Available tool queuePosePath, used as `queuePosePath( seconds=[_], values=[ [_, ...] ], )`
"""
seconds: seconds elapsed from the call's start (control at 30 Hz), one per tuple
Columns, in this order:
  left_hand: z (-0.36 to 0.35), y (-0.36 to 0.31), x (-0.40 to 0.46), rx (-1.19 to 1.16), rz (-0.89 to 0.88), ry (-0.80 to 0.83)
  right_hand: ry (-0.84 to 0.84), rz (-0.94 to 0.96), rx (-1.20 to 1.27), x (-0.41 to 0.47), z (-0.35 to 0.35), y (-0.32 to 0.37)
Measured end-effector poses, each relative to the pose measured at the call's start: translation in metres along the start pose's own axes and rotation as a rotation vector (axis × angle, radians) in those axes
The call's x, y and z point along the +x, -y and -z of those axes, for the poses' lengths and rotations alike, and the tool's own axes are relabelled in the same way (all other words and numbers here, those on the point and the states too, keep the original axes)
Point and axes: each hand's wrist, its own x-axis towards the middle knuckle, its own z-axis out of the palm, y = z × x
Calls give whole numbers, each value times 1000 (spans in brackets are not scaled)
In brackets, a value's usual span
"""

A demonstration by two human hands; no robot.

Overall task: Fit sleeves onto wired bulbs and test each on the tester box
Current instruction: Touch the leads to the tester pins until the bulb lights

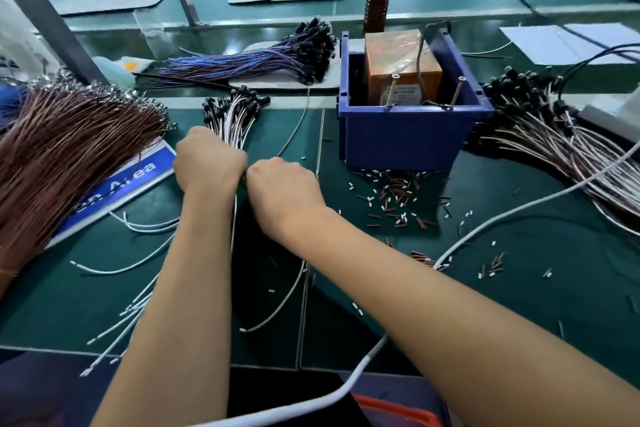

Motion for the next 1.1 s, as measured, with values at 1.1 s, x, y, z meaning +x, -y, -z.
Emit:
queuePosePath(
  seconds=[1.1],
  values=[
    [7, -75, -105, -1254, -726, 682, -548, 212, 326, -81, 118, -165]
  ],
)
